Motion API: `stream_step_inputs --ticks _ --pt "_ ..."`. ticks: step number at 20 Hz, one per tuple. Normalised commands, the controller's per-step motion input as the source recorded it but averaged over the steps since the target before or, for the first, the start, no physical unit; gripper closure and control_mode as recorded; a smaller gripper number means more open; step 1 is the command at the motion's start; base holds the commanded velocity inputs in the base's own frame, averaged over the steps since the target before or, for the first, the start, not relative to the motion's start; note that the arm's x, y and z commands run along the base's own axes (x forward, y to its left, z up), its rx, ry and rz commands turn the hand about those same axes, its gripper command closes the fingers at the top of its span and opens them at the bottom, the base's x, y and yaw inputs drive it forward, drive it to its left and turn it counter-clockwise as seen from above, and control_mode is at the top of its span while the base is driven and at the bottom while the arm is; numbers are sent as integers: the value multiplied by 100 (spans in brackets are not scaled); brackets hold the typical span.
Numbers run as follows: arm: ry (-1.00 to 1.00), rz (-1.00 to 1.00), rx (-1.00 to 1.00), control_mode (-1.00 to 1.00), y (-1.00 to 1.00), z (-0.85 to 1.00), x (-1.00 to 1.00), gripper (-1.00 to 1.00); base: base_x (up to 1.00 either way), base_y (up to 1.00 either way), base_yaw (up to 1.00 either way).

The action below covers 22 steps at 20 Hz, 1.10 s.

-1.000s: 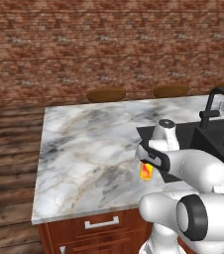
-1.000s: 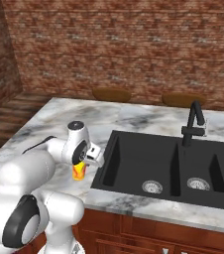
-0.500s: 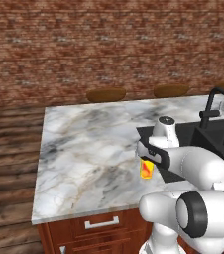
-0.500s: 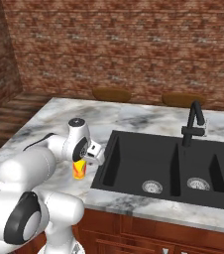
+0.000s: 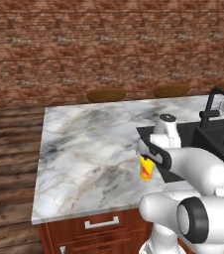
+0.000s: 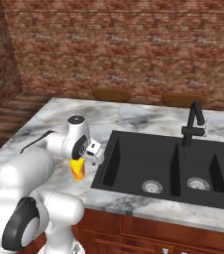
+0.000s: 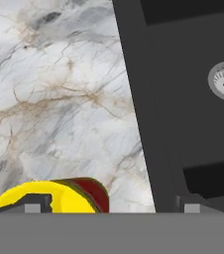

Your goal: Pick the cup and bowl from the counter and place them on the counter next to the sink.

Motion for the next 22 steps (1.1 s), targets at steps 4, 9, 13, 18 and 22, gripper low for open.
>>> stream_step_inputs --ticks 4,9,13,18,22 --pt "0 0 0 -100 0 33 -30 -100 0 0 0" --pt "0 0 0 -100 0 36 -35 -100 0 0 0" --pt "0 0 0 -100 0 33 -36 -100 0 0 0" --pt "0 0 0 -100 0 20 -52 -100 0 0 0" --pt "0 0 0 -100 0 16 -59 -100 0 0 0"
